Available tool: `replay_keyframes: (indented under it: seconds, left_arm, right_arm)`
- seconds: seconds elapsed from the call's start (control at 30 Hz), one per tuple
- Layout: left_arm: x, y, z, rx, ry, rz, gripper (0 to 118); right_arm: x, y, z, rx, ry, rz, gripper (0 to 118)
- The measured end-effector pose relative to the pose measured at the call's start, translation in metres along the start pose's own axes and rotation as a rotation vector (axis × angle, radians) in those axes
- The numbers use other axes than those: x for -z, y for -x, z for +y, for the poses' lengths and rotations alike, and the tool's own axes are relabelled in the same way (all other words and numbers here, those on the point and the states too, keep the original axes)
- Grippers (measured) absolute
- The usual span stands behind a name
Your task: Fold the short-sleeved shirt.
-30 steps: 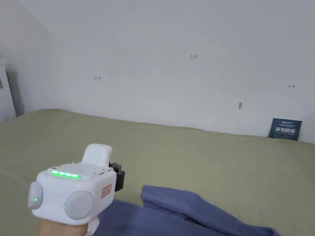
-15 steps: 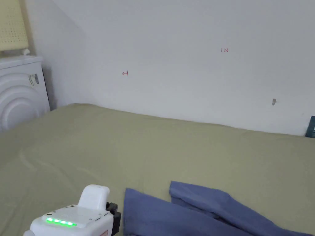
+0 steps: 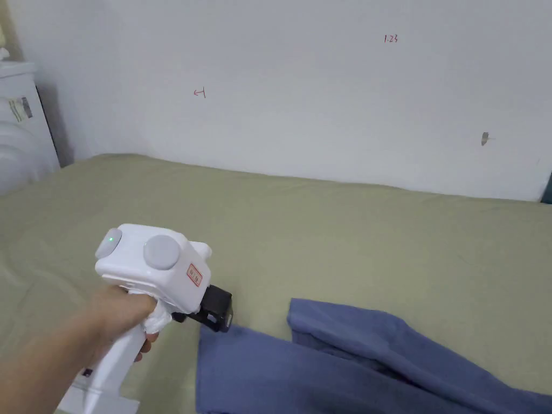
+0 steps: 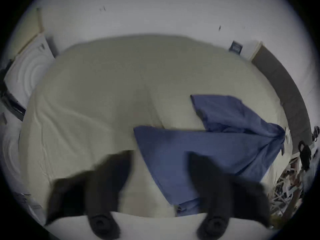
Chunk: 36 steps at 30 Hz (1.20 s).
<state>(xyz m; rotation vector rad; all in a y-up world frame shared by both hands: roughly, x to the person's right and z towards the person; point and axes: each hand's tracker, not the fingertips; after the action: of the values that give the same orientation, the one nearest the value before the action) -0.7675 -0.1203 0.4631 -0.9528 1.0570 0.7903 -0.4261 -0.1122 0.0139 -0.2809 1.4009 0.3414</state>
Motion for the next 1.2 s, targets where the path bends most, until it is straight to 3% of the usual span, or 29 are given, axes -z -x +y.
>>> replay_keyframes:
  seconds: [0.03, 0.13, 0.27, 0.53, 0.6, 0.67, 0.77, 0.93, 1.1, 1.13, 1.17, 1.2]
  left_arm:
    - [0.009, 0.000, 0.007, 0.015, 0.032, 0.043, 110]
    - [0.027, -0.004, 0.019, 0.013, 0.021, 0.058, 110]
    - [0.055, -0.004, 0.027, -0.129, 0.074, 0.013, 110]
    - [0.081, -0.025, 0.012, -0.152, 0.179, 0.011, 106]
    - [0.078, -0.027, 0.015, -0.098, 0.173, 0.076, 93]
    - [0.071, -0.030, 0.016, -0.036, 0.145, 0.053, 72]
    - [0.066, -0.027, 0.020, -0.046, 0.115, -0.025, 12]
    - [0.065, -0.032, 0.021, -0.028, 0.097, 0.002, 12]
    - [0.066, -0.026, 0.019, -0.047, 0.094, -0.013, 12]
    - [0.067, -0.025, 0.018, -0.050, 0.093, -0.011, 12]
    - [0.068, -0.025, 0.017, -0.051, 0.093, -0.014, 12]
    - [0.069, -0.024, 0.017, -0.050, 0.096, -0.017, 12]
  right_arm:
    - [-0.001, -0.002, -0.001, 0.007, 0.001, -0.001, 0]
    - [-0.005, -0.006, -0.004, -0.005, 0.011, -0.027, 0]
    - [-0.005, -0.011, -0.005, -0.017, 0.030, -0.045, 0]
    - [-0.007, -0.019, -0.006, -0.019, 0.044, -0.067, 0]
    - [-0.007, -0.020, -0.007, -0.019, 0.051, -0.072, 0]
    - [-0.006, -0.021, -0.008, -0.017, 0.058, -0.077, 0]
    - [-0.006, -0.021, -0.009, 0.004, 0.061, -0.069, 0]
    - [-0.007, -0.018, -0.004, -0.019, 0.052, -0.057, 0]
    - [0.006, -0.027, 0.020, 0.010, 0.069, -0.058, 0]
    - [0.012, -0.029, 0.027, 0.027, 0.079, -0.056, 3]
    - [0.021, -0.032, 0.035, 0.052, 0.119, -0.026, 24]
    - [0.031, -0.034, 0.044, 0.062, 0.170, 0.005, 55]
